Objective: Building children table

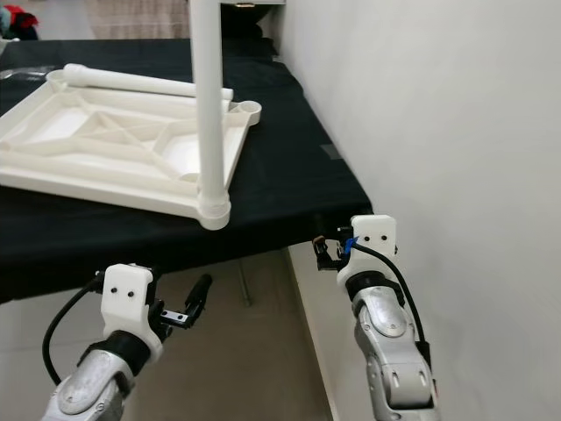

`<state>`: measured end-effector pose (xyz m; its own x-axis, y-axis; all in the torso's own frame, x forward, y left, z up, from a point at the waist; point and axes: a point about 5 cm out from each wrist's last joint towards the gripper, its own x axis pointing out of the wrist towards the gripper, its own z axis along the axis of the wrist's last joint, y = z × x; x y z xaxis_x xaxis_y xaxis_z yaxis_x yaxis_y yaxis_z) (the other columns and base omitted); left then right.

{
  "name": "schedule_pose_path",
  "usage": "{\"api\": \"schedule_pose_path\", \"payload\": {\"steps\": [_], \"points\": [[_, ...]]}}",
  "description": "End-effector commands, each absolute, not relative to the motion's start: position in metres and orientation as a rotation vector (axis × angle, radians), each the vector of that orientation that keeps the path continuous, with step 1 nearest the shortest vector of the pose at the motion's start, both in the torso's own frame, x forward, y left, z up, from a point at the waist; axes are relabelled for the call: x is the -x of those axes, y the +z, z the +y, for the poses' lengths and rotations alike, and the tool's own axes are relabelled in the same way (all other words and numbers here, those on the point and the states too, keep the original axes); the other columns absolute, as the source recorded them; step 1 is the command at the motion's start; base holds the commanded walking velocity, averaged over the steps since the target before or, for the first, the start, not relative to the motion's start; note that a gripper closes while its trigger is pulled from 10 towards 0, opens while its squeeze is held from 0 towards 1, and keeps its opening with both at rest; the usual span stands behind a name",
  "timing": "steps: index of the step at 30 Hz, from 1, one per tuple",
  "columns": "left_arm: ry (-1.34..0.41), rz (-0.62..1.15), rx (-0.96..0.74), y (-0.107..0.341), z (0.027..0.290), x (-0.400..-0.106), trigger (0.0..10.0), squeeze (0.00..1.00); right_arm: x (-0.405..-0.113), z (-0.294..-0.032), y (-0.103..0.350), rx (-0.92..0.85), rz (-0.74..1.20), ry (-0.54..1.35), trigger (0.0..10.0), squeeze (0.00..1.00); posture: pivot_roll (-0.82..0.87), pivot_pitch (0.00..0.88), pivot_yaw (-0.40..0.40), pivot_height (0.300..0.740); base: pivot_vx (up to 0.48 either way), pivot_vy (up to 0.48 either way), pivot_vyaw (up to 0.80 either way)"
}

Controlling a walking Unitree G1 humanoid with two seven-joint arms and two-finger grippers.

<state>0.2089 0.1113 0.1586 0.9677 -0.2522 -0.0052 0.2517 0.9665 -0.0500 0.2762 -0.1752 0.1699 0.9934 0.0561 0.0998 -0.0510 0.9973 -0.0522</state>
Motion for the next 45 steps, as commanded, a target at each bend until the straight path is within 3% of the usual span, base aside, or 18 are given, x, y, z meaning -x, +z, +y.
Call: {"api": "schedule_pose_path", "payload": {"steps": [1,11,20,29,33,45], "points": [[-0.245,0.019,0.04,0.157,0.113,-0.206,10.0,0.0,-0.278,-0.17,0.169,0.036,-0.101,0.076,10.0,0.0,0.08,0.171,-0.107,0.74,0.0,0.0,0.8],[-0.246,-0.001,0.041,0.162,0.11,-0.208,10.0,0.0,-0.287,-0.176,0.175,0.061,-0.114,0.06,10.0,0.0,0.08,0.179,-0.109,0.74,0.0,0.0,0.6],[-0.211,-0.071,0.01,0.178,0.116,-0.214,10.0,0.0,-0.291,-0.184,0.174,0.021,-0.101,0.007,10.0,0.0,0.08,0.181,-0.11,0.74,0.0,0.0,0.0],[0.04,-0.199,-0.11,0.21,0.172,-0.231,10.0,0.0,-0.299,-0.215,0.184,0.069,-0.135,-0.21,10.0,0.0,0.1,0.178,-0.113,0.74,0.0,0.0,0.0],[0.069,-0.232,-0.162,0.218,0.183,-0.234,10.0,0.0,-0.305,-0.226,0.202,0.073,-0.211,-0.295,10.0,0.0,0.1,0.178,-0.109,0.74,0.0,0.0,0.0],[0.045,-0.247,-0.135,0.224,0.175,-0.239,10.0,0.0,-0.312,-0.234,0.222,0.041,-0.277,-0.36,10.0,0.0,0.1,0.176,-0.107,0.74,0.13,0.0,0.0]]}}
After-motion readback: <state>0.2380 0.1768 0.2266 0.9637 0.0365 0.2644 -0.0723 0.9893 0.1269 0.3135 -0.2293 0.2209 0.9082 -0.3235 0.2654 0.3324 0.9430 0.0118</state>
